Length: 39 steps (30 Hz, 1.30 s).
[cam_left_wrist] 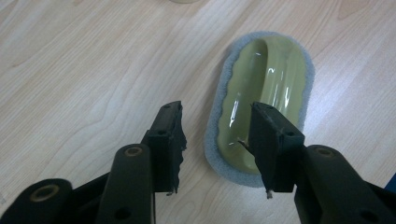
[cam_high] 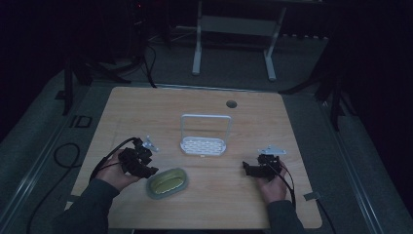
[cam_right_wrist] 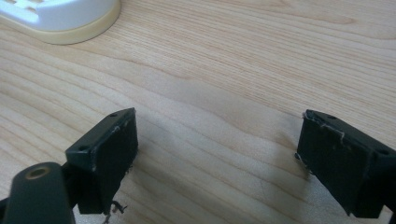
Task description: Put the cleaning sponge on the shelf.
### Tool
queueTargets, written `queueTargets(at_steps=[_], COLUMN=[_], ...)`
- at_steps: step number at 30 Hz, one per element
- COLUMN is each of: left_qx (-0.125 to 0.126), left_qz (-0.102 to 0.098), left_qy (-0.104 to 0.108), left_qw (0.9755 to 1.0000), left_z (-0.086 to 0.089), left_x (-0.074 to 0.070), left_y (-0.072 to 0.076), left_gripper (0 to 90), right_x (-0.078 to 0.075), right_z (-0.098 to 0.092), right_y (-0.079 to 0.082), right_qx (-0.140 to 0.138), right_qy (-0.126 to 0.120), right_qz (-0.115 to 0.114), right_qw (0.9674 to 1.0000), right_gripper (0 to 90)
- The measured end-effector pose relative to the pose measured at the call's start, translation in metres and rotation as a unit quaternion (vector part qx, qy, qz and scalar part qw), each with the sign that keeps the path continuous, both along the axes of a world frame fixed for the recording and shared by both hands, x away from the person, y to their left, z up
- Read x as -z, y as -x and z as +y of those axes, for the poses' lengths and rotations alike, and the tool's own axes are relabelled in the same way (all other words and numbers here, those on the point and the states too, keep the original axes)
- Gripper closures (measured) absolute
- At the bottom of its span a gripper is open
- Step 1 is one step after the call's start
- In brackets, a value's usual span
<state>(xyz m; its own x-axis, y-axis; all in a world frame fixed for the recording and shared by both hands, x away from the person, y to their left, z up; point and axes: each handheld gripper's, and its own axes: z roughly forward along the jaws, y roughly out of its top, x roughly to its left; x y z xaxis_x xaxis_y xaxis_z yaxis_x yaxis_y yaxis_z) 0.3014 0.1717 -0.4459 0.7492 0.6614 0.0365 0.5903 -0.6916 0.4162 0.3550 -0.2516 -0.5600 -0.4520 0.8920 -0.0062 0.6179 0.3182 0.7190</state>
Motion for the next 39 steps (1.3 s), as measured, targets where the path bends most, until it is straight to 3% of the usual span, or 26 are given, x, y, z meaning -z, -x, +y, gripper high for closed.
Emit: queueTargets(at_steps=[23,39], left_qx=[0.023,0.046], left_qz=[0.025,0.042], left_qy=[-0.038,-0.062], left_qw=[0.9987,0.9961], left_z=[-0.016,-0.031], left_x=[-0.001,-0.006], left_y=[-0.003,-0.008], left_gripper=[58.4,55.9], right_x=[0.0,0.0], right_z=[0.0,0.0], right_y=[0.0,0.0], right_qx=[0.0,0.0], right_qy=[0.0,0.0], right_qz=[0.0,0.0], right_qw=[1.0,1.0], right_gripper=[12.0,12.0])
